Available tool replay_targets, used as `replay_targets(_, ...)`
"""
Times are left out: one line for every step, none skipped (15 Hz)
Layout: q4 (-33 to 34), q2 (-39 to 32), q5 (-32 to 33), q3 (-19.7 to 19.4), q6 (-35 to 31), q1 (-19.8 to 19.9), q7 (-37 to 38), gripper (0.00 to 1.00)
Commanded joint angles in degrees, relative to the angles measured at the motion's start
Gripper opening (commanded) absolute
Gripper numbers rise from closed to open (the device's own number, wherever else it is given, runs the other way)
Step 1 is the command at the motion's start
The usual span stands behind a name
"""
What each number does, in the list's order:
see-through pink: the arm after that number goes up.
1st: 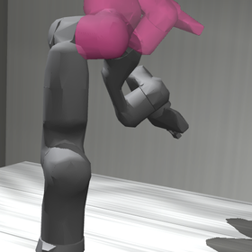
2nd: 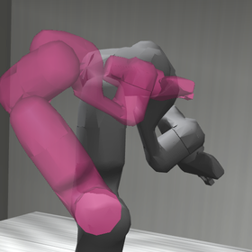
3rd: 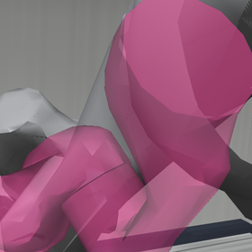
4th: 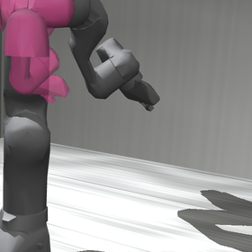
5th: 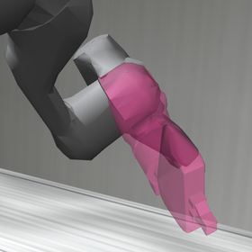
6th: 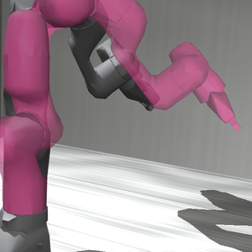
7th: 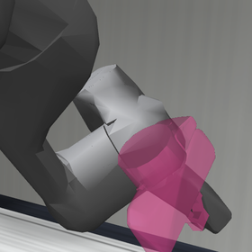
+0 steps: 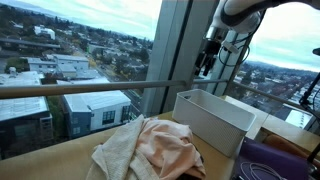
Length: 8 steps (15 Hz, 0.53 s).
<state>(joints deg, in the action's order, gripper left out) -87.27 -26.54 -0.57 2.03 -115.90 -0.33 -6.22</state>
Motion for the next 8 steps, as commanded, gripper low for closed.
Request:
replay_targets(-1.8, -3.2, -0.84, -0.46, -4.64, 1.25, 0.07, 1.0)
replay_targets(-2.57, -3.98, -1.06, -0.45, -5.85, 1.72, -0.02, 1.0)
replay_targets(-3.07, -4.92, -1.38, -0.36, -6.98, 2.17, -0.17, 1.0)
replay_targets(-3.52, -5.62, -1.72, -0.31, -7.87, 2.65, -0.4, 1.0)
replay_targets(-3.88, -6.29, -1.84, -0.39, -8.81, 2.97, -0.53, 1.0)
replay_targets(-4.18, -6.85, -1.82, -0.57, -9.68, 3.36, -0.62, 1.0)
replay_targets(-4.22, -7.37, -2.0, -0.64, -10.04, 3.91, -0.84, 1.0)
replay_targets(-4.14, -7.93, -2.24, -0.71, -10.22, 4.55, -1.05, 1.0)
